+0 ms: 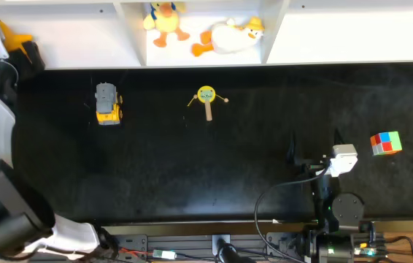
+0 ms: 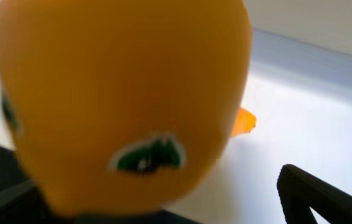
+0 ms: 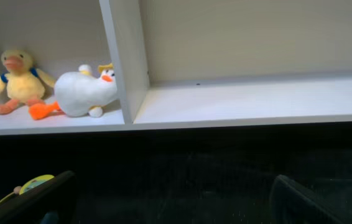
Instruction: Store Toys
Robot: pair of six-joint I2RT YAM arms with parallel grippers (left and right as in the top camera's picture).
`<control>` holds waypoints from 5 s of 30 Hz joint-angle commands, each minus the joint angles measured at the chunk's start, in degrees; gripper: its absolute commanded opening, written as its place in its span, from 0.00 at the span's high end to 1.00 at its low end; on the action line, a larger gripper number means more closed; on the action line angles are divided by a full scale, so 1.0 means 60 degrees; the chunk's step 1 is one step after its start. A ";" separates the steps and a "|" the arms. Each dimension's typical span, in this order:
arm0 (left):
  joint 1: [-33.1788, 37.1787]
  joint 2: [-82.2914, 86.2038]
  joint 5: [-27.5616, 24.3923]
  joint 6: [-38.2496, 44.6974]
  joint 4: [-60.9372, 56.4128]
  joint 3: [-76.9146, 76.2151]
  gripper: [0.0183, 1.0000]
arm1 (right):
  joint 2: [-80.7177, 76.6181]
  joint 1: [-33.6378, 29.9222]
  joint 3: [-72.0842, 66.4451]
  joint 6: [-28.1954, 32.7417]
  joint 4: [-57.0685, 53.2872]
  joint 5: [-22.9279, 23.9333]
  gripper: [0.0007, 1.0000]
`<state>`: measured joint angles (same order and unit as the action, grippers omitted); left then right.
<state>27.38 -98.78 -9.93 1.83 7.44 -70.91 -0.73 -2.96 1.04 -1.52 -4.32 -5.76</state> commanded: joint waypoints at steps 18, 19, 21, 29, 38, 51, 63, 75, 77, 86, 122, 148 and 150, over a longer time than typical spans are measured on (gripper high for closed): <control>-0.0015 0.3045 0.0714 0.0262 0.0787 0.2164 0.00 | 0.0080 0.0036 -0.0120 -0.0036 0.0044 -0.0033 0.00; -0.0015 0.3206 0.0714 0.0262 0.0783 0.2364 0.00 | 0.0080 0.0036 -0.0120 -0.0036 0.0044 -0.0033 0.00; -0.0015 0.3483 0.0710 0.0262 0.0794 0.2721 0.00 | 0.0080 0.0036 -0.0120 -0.0036 0.0044 -0.0033 0.00; -0.0368 0.4419 0.0707 0.0262 0.0747 0.4098 0.00 | 0.0080 0.0036 -0.0120 -0.0036 0.0044 -0.0033 0.01; -0.1180 0.5078 0.0557 0.0182 0.1534 0.4765 0.00 | 0.0080 0.0036 -0.0120 -0.0036 0.0044 -0.0033 0.00; -0.1836 0.6273 0.0448 0.0262 0.3544 0.4765 0.00 | 0.0080 0.0036 -0.0120 -0.0036 0.0047 -0.0033 0.00; -0.3078 0.6244 0.0160 0.0393 0.3534 0.4765 0.00 | 0.0080 0.0036 -0.0120 -0.0036 0.0044 -0.0033 0.01; -0.3300 0.4962 -0.0076 0.0117 0.3362 0.4765 0.00 | 0.0080 0.0036 -0.0120 -0.0036 0.0044 -0.0033 0.00; -0.3410 0.4783 -0.0160 0.0113 0.3195 0.4765 0.00 | 0.0080 0.0036 -0.0120 -0.0036 0.0044 -0.0033 0.00; -0.3719 0.4135 -0.0262 0.0033 0.2783 0.4765 0.00 | 0.0080 0.0036 -0.0120 -0.0036 0.0044 -0.0033 0.00; -0.3716 0.2626 0.0710 -0.0860 0.0827 0.4765 0.02 | 0.0080 0.0036 -0.0120 -0.0036 0.0044 -0.0033 0.00; -0.3716 0.2648 0.0710 -0.0856 0.0860 0.4765 0.56 | 0.0080 0.0036 -0.0120 -0.0036 0.0044 -0.0033 0.00; -0.3716 0.2761 0.0710 -0.0852 0.0951 0.4765 0.56 | 0.0080 0.0036 -0.0120 -0.0036 0.0044 -0.0033 0.00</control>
<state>5.32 -82.94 -5.72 -3.03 11.94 -42.65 -0.73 -2.96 1.04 -1.50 -4.32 -5.74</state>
